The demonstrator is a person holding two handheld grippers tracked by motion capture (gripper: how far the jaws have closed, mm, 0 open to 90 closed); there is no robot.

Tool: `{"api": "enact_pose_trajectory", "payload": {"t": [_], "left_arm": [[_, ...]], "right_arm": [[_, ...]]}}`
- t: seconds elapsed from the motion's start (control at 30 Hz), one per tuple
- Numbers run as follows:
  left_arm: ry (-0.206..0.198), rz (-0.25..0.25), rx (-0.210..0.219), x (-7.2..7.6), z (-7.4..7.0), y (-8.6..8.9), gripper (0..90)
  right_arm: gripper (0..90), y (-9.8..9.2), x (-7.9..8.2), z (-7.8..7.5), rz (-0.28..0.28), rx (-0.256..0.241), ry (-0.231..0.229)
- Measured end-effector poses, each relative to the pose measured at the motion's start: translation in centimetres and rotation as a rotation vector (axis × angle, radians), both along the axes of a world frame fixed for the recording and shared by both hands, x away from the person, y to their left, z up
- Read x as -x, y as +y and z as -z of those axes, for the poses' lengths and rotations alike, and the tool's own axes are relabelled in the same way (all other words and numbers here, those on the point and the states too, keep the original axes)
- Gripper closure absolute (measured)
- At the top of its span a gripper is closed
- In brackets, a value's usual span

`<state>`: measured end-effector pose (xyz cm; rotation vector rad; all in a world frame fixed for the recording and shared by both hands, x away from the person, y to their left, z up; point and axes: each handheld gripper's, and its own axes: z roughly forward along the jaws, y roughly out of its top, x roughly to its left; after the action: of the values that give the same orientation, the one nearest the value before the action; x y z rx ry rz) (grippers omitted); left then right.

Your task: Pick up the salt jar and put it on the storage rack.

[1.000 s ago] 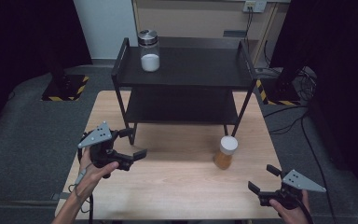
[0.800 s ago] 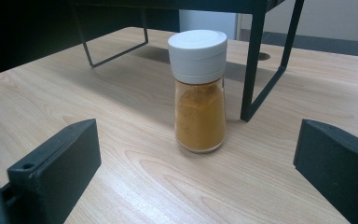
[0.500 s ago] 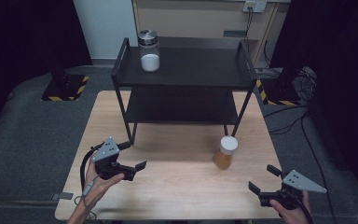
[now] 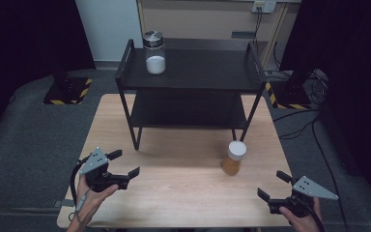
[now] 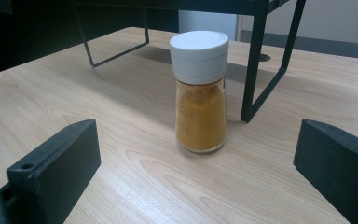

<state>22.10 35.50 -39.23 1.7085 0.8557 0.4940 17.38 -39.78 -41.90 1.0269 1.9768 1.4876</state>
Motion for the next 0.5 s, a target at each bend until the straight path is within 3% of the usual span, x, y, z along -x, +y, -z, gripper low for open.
{"api": "enact_pose_trajectory", "payload": {"t": [0.13,0.37,0.5], "left_arm": [[-0.016,-0.032,-0.001,0.5,0.4,0.9,3.2],[-0.041,0.012,0.042,-0.1,1.1,1.7,1.3],[-0.078,0.025,0.052,0.0,1.3,1.8,0.9]], "right_arm": [[0.8,0.1,0.0,0.0,0.008,-0.003,0.001],[0.9,0.0,0.0,0.0,0.014,-0.001,0.001],[0.9,0.0,0.0,0.1,0.024,0.001,0.004]]}}
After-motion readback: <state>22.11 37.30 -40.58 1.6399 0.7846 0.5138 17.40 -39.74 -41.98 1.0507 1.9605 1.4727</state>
